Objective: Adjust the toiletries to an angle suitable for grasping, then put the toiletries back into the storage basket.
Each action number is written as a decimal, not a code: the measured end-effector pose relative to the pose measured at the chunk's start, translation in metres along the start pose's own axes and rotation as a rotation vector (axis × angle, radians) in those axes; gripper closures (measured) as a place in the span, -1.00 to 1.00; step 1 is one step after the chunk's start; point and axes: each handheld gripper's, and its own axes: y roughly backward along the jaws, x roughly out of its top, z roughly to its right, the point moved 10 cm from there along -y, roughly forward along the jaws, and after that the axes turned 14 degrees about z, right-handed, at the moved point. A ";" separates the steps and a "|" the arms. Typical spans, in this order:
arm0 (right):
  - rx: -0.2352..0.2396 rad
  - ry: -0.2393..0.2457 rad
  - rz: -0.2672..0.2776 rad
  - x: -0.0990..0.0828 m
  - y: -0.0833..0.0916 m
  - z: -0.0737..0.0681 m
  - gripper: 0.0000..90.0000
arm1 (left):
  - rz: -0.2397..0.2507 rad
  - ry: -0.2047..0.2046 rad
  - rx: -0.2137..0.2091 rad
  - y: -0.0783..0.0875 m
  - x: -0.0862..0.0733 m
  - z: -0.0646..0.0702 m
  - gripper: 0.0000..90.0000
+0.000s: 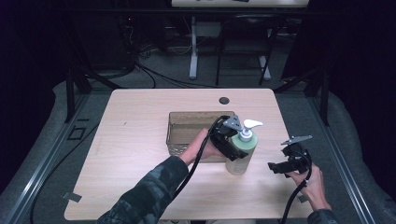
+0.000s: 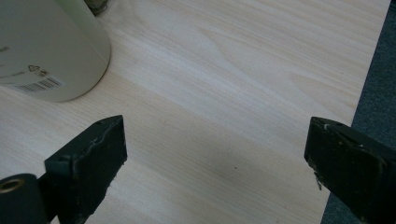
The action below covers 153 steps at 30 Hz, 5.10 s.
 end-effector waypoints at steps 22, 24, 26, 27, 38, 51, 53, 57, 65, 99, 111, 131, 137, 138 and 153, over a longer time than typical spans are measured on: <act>0.007 0.008 -0.008 -0.001 0.002 -0.002 -0.88 | -0.061 0.082 0.105 0.059 -0.022 -0.014 -1.00; 0.007 0.015 -0.013 -0.001 0.002 -0.002 -0.88 | -0.089 0.080 0.123 0.069 -0.033 -0.016 -1.00; 0.008 0.018 -0.014 -0.001 0.001 -0.002 -0.88 | -0.110 0.093 0.136 0.079 -0.045 -0.017 -1.00; 0.009 0.018 -0.016 -0.001 0.001 -0.003 -0.88 | -0.114 0.096 0.139 0.083 -0.049 -0.017 -1.00; 0.016 0.024 -0.029 -0.003 0.001 -0.005 -0.86 | -0.128 0.186 0.260 0.149 -0.104 -0.024 -1.00; 0.034 0.050 -0.034 -0.002 0.003 -0.009 -0.85 | -0.171 0.244 0.387 0.199 -0.161 -0.021 -1.00; 0.036 0.051 -0.034 -0.002 0.003 -0.009 -0.85 | -0.171 0.270 0.402 0.205 -0.166 -0.023 -1.00; 0.042 0.053 -0.036 -0.002 0.003 -0.010 -0.85 | -0.194 0.276 0.439 0.215 -0.175 -0.026 -1.00; 0.045 0.067 -0.039 -0.002 0.003 -0.010 -0.85 | -0.199 0.297 0.503 0.231 -0.183 -0.036 -1.00; 0.092 0.122 -0.050 0.006 0.009 -0.021 -0.96 | -0.229 0.331 0.492 0.232 -0.193 -0.037 -1.00; 0.123 0.169 -0.046 0.018 0.016 -0.028 -1.00 | -0.230 0.338 0.500 0.233 -0.195 -0.036 -1.00; 0.214 0.314 -0.115 0.042 0.036 -0.042 -1.00 | -0.224 0.341 0.497 0.233 -0.194 -0.035 -1.00; 0.224 0.329 -0.119 0.058 0.046 -0.040 -1.00 | -0.224 0.342 0.488 0.233 -0.194 -0.034 -1.00; 0.229 0.329 -0.121 0.060 0.048 -0.040 -1.00 | -0.221 0.342 0.491 0.233 -0.194 -0.035 -1.00; 0.263 0.368 -0.134 0.095 0.064 -0.042 -1.00 | -0.230 0.343 0.477 0.230 -0.194 -0.034 -1.00</act>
